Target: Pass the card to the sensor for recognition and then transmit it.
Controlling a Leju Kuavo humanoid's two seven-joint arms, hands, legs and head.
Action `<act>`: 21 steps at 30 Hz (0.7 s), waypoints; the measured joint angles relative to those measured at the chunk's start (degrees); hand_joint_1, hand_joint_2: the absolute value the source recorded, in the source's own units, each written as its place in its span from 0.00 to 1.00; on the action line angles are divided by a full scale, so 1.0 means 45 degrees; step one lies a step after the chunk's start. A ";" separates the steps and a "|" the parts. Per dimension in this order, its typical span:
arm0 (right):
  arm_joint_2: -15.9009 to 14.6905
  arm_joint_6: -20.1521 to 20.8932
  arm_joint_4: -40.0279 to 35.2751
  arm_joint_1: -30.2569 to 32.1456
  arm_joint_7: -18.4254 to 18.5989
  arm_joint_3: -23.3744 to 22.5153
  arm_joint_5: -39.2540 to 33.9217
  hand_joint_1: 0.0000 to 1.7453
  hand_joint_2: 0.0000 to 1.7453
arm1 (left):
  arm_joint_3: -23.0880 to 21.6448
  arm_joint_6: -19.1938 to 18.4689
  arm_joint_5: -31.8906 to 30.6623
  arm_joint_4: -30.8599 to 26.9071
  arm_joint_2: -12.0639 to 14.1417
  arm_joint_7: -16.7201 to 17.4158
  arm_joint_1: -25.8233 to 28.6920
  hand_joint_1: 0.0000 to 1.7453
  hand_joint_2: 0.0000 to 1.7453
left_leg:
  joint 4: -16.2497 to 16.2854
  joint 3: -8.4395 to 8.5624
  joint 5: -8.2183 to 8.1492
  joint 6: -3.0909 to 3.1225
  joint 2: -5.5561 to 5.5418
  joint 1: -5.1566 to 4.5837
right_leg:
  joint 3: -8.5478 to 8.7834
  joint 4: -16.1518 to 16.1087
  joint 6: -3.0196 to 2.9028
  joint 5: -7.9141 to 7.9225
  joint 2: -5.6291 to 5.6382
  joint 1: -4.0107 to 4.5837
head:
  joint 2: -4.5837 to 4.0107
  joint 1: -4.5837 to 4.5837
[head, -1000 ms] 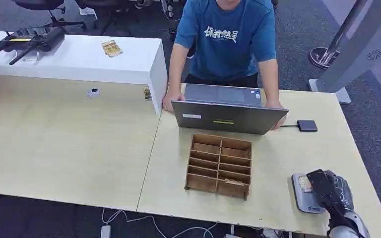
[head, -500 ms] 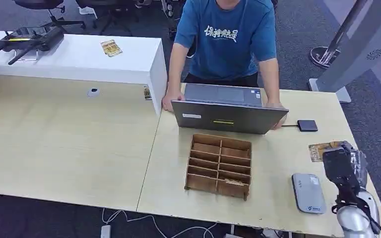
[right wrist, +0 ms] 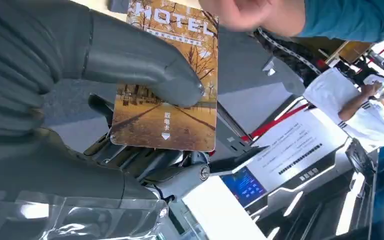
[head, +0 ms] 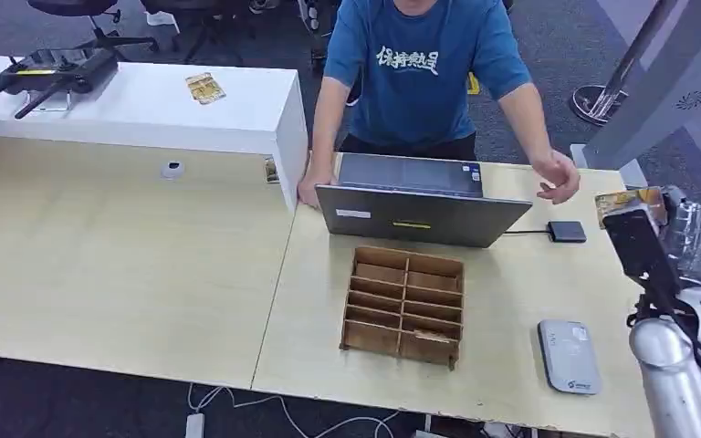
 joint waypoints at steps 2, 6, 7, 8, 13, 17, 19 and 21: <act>-0.0010 -0.0092 0.0000 -0.0053 0.0000 0.0063 0.0154 0.92 1.00 | 0.0000 0.0000 -0.0029 0.0000 0.0005 0.0000 -0.0001 0.00 0.00 | 0.0000 -0.0005 0.0000 0.0000 0.0000 0.0000 | 0.0000 0.0000 0.0000 0.0000 0.0000 0.0000 | 0.0000 0.0005; -0.0010 -0.0841 0.0073 -0.0544 0.0297 0.0394 0.1600 0.89 1.00 | 0.0000 0.0049 -0.0253 0.0000 0.0053 0.0000 -0.0014 0.00 0.00 | 0.0000 -0.0009 0.0000 0.0000 0.0003 -0.0001 | -0.0005 0.0002 0.0000 0.0000 0.0008 0.0000 | 0.0000 0.0005; -0.0010 -0.1011 0.0117 -0.0734 0.0433 0.0481 0.2008 0.89 1.00 | 0.0000 0.0049 -0.0345 0.0000 0.0068 0.0000 -0.0018 0.00 0.00 | 0.0000 -0.0008 0.0000 0.0000 0.0004 -0.0001 | -0.0006 0.0002 0.0000 0.0000 0.0008 -0.0001 | 0.0000 0.0000; -0.0010 -0.1166 0.0170 -0.0945 0.0574 0.0578 0.2416 0.87 1.00 | 0.0000 0.0049 -0.0413 0.0000 0.0092 0.0000 -0.0019 0.00 0.00 | 0.0000 -0.0008 0.0000 0.0000 0.0004 0.0000 | -0.0004 0.0003 0.0000 0.0000 0.0007 0.0000 | 0.0000 0.0005; 0.0097 -0.1569 0.0607 -0.2337 0.1273 0.1181 0.4373 0.84 1.00 | 0.0000 0.0034 -0.0806 0.0000 0.0253 0.0054 -0.0095 0.00 0.00 | 0.0000 -0.0005 0.0009 -0.0005 0.0004 0.0002 | -0.0004 0.0007 -0.0005 0.0004 0.0007 0.0000 | 0.0000 0.0005; 0.0413 -0.1802 0.0865 -0.3174 0.2075 0.1788 0.6326 0.88 1.00 | 0.0000 0.0068 -0.1015 0.0000 0.0340 0.0097 -0.0218 0.00 0.00 | 0.0000 -0.0006 0.0011 -0.0006 0.0002 0.0003 | -0.0003 0.0010 -0.0006 0.0004 0.0004 0.0003 | 0.0000 0.0005; 0.0642 -0.1797 0.0957 -0.3418 0.2410 0.2050 0.6927 0.88 1.00 | 0.0000 0.0107 -0.1054 0.0000 0.0355 0.0112 -0.0278 0.00 0.00 | 0.0000 -0.0005 0.0011 -0.0006 0.0003 0.0004 | -0.0003 0.0010 -0.0005 0.0004 0.0005 0.0004 | 0.0000 0.0005; 0.0850 -0.1782 0.1044 -0.3569 0.2526 0.2263 0.7106 0.88 1.00 | 0.0000 0.0136 -0.1088 0.0000 0.0355 0.0141 -0.0318 0.00 0.00 | 0.0000 -0.0006 0.0010 -0.0006 -0.0001 0.0003 | -0.0004 0.0010 -0.0004 0.0003 0.0002 0.0004 | 0.0000 0.0005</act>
